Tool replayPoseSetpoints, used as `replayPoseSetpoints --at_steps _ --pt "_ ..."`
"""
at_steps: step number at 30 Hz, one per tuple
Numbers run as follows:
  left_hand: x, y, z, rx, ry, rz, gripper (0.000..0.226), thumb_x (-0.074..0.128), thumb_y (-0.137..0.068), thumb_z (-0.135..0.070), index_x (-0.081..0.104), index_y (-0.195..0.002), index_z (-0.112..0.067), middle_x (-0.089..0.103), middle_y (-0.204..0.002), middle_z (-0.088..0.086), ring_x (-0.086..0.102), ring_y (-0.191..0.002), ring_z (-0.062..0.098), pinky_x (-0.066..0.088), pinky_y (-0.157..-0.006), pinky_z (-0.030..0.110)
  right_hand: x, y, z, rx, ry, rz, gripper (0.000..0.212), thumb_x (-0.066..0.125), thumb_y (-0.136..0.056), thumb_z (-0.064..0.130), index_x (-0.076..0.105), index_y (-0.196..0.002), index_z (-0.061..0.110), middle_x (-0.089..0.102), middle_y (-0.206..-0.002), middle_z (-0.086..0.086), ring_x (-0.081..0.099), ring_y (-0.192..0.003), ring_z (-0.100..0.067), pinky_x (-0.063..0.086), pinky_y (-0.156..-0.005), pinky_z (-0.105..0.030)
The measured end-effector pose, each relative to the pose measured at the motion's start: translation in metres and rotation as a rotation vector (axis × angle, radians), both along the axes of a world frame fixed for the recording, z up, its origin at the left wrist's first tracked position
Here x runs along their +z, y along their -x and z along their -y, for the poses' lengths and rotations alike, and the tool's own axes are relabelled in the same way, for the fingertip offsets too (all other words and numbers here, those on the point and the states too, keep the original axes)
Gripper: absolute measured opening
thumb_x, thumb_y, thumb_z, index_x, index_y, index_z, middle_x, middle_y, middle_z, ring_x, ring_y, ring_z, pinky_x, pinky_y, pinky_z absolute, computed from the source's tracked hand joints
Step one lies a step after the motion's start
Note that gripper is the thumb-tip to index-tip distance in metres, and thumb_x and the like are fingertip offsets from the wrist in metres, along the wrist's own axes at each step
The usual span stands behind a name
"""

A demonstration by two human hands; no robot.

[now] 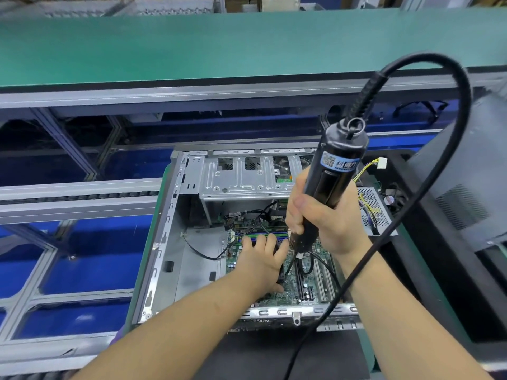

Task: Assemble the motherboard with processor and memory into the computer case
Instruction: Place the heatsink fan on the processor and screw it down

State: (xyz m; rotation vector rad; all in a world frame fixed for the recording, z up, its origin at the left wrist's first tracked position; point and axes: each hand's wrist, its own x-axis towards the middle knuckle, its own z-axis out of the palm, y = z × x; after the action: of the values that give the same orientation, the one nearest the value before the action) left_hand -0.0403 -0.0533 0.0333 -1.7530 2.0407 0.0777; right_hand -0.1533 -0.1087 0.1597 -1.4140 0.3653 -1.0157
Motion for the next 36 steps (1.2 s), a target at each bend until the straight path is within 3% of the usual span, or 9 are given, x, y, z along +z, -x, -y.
replayPoseSetpoints --at_steps 9,14,18,21,24,28,31,34,36 --pt "-0.002 -0.006 -0.001 -0.008 0.01 -0.059 0.097 0.046 -0.089 -0.071 0.005 -0.152 -0.01 0.018 -0.153 0.019 0.025 -0.135 0.038 0.026 -0.107 0.06 0.0 -0.005 0.001 0.0 0.044 -0.045 0.025 0.078 -0.077 0.032 0.059 -0.069 0.019 0.052 -0.05 -0.008 0.046 -0.04 -0.026 0.042 -0.048 -0.039" --pt "-0.005 -0.015 -0.001 -0.035 0.006 -0.141 0.098 0.05 -0.084 -0.075 0.011 -0.149 -0.013 0.018 -0.154 0.016 0.025 -0.136 0.038 0.026 -0.107 0.057 0.008 -0.008 -0.004 0.053 0.004 -0.015 0.047 0.085 -0.072 0.055 0.057 -0.077 0.017 0.052 -0.054 -0.009 0.047 -0.041 -0.021 0.042 -0.049 -0.033" --pt "0.003 -0.044 0.004 0.021 -0.083 -0.517 0.103 0.06 -0.073 -0.08 0.021 -0.146 -0.02 0.032 -0.149 0.008 0.03 -0.134 0.032 0.027 -0.111 0.05 0.024 -0.012 -0.007 0.02 0.028 0.025 0.063 0.084 -0.073 0.056 0.049 -0.077 0.004 0.049 -0.053 -0.014 0.046 -0.04 -0.023 0.042 -0.048 -0.032" --pt "0.007 -0.082 -0.001 0.209 -0.008 -0.841 0.071 0.063 -0.088 -0.058 0.042 -0.147 -0.025 0.045 -0.146 0.0 0.039 -0.135 0.021 0.03 -0.114 0.04 0.045 -0.017 -0.009 0.021 0.06 0.13 0.048 0.081 -0.077 0.056 0.055 -0.073 0.016 0.051 -0.053 -0.006 0.045 -0.038 -0.022 0.041 -0.048 -0.032" --pt "0.003 -0.107 -0.01 0.343 0.056 -0.866 0.048 0.062 -0.095 -0.034 0.055 -0.139 -0.019 0.052 -0.142 0.001 0.046 -0.132 0.02 0.034 -0.113 0.037 0.053 -0.033 -0.017 0.056 0.038 0.193 0.034 0.08 -0.077 0.057 0.061 -0.073 0.029 0.052 -0.054 -0.001 0.046 -0.037 -0.019 0.041 -0.048 -0.031" --pt "0.001 -0.097 -0.015 0.298 -0.063 -0.822 0.073 0.072 -0.086 -0.042 0.038 -0.149 -0.025 0.042 -0.146 0.004 0.036 -0.135 0.024 0.025 -0.117 0.041 0.036 -0.051 -0.027 0.002 0.046 0.147 0.021 0.071 -0.084 0.034 0.059 -0.07 0.026 0.051 -0.052 -0.004 0.045 -0.038 -0.022 0.041 -0.05 -0.035" --pt "0.001 -0.095 -0.022 0.379 -0.054 -0.833 0.095 0.08 -0.077 -0.047 0.027 -0.153 -0.024 0.028 -0.153 0.004 0.026 -0.141 0.027 0.026 -0.118 0.043 0.025 -0.056 -0.029 -0.024 0.037 0.136 0.024 0.073 -0.085 0.037 0.059 -0.07 0.025 0.05 -0.05 -0.005 0.044 -0.037 -0.024 0.041 -0.051 -0.036" --pt "0.008 -0.099 -0.026 0.507 -0.025 -0.875 0.088 0.081 -0.079 -0.037 0.03 -0.149 -0.022 0.028 -0.145 0.009 0.034 -0.133 0.026 0.034 -0.113 0.043 0.022 -0.056 -0.026 -0.032 0.045 0.135 0.032 0.073 -0.087 0.043 0.061 -0.066 0.022 0.051 -0.05 -0.003 0.044 -0.037 -0.024 0.04 -0.051 -0.035" --pt "0.011 -0.1 -0.028 0.629 -0.061 -0.921 0.067 0.074 -0.088 -0.024 0.034 -0.141 -0.016 0.05 -0.128 0.015 0.055 -0.107 0.023 0.05 -0.091 0.037 0.02 -0.056 -0.023 -0.041 0.057 0.136 0.028 0.068 -0.089 0.034 0.062 -0.064 0.022 0.051 -0.051 -0.001 0.045 -0.037 -0.023 0.041 -0.051 -0.035"
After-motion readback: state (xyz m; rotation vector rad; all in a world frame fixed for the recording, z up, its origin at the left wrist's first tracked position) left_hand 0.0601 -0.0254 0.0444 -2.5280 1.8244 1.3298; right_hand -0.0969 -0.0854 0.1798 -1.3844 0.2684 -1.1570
